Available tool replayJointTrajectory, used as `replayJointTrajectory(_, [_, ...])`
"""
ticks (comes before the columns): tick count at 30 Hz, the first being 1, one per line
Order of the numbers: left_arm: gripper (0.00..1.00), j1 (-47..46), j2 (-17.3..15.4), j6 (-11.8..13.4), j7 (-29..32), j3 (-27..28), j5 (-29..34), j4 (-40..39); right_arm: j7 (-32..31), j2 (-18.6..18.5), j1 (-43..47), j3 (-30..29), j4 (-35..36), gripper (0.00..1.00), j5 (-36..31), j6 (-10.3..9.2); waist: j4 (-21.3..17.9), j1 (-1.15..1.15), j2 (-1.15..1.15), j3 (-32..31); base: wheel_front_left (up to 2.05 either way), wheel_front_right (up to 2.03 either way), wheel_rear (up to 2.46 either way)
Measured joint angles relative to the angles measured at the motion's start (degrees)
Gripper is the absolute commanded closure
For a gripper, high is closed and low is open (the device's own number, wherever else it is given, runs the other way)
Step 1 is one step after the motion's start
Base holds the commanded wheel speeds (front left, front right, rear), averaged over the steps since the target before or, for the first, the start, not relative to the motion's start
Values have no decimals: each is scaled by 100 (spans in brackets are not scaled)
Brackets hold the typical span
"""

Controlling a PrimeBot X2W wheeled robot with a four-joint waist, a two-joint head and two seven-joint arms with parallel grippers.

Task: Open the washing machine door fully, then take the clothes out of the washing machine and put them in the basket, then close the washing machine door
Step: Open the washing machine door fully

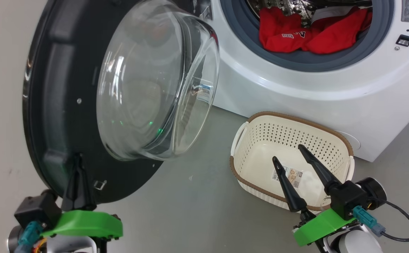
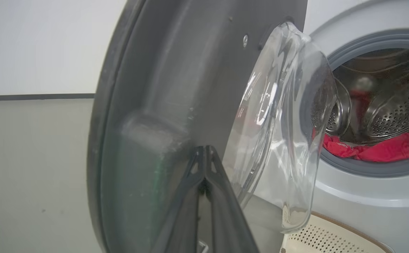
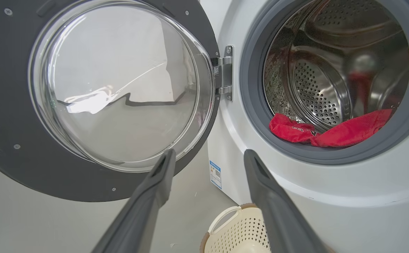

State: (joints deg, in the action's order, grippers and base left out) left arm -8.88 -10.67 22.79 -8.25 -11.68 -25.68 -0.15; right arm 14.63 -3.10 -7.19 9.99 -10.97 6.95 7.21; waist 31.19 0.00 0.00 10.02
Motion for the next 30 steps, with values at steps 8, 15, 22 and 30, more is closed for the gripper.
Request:
replayJointTrajectory(8, [100,-201,-77,-156,-159,209,-188,332,0,-1,1,31,0,0,0,0,-11,0,0,14,0,0,0])
replayJointTrajectory(15, [100,-463,-46,-286,-350,400,-436,790,0,-2,1,36,-10,0,-48,0,-25,0,0,12,0,0,0])
replayJointTrajectory(22, [100,-712,-37,-393,-505,600,-476,1324,0,-3,0,118,-41,0,-47,0,-46,1,0,-49,0,0,0])
replayJointTrajectory(30, [100,-978,-77,-535,-566,706,-475,1914,0,-3,2,159,-68,0,-47,0,-75,0,0,-124,0,0,0])
